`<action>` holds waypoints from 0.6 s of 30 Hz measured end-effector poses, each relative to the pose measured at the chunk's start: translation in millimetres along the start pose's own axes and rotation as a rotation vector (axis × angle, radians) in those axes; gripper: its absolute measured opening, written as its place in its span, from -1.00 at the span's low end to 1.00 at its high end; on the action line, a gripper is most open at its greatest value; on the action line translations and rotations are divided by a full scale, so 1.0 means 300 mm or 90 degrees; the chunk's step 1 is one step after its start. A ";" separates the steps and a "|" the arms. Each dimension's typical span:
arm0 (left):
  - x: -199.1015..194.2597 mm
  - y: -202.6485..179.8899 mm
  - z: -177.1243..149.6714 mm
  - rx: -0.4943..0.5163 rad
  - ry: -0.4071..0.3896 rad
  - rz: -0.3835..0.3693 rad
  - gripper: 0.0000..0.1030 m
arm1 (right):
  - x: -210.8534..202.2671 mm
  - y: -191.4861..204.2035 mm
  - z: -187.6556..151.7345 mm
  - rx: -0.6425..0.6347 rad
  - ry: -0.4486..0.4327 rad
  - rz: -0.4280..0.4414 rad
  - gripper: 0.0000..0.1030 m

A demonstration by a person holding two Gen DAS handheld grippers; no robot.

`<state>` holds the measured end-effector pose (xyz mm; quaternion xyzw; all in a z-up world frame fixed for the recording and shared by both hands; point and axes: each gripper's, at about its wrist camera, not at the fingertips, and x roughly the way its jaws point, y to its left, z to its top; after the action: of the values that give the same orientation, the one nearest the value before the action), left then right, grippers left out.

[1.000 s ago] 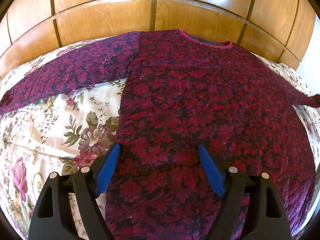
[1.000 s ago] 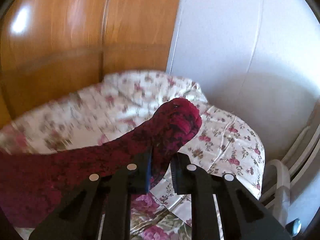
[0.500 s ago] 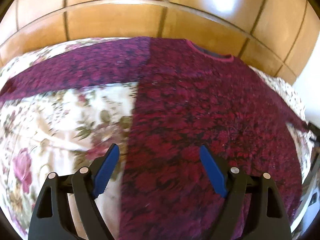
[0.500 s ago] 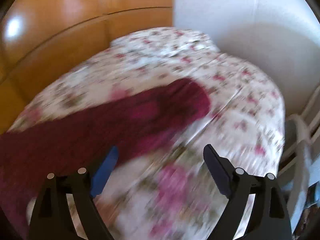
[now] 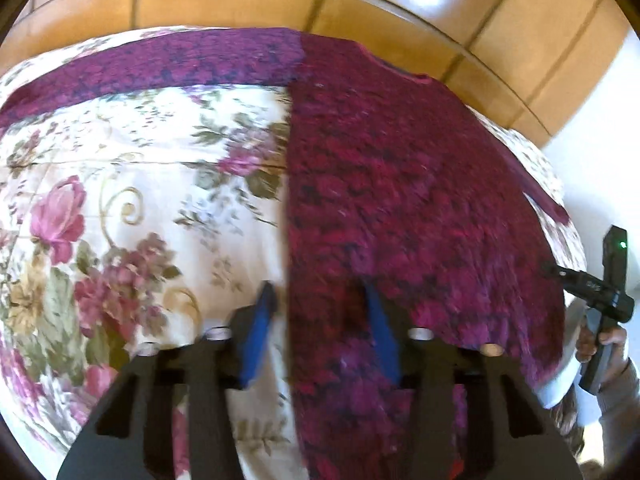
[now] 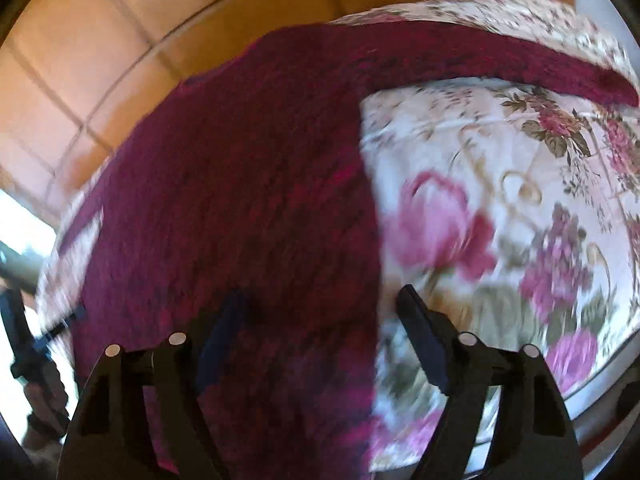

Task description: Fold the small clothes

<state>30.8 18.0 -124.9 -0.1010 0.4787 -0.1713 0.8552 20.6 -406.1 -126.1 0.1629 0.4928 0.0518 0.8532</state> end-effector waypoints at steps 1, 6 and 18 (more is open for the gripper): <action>-0.001 -0.009 -0.009 0.011 -0.001 0.000 -0.58 | -0.004 0.006 -0.010 0.000 -0.002 -0.003 0.02; -0.029 -0.044 -0.029 0.048 -0.020 0.006 -0.76 | -0.064 0.032 -0.014 -0.014 -0.025 -0.006 -0.69; -0.091 -0.043 0.011 0.026 -0.046 0.023 -0.63 | -0.087 -0.105 -0.036 0.069 -0.009 0.029 0.02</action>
<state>18.0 16.7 -97.5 -0.0810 0.4454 -0.1617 0.8769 -4.2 -439.9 -119.8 0.2203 0.4849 0.0434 0.8453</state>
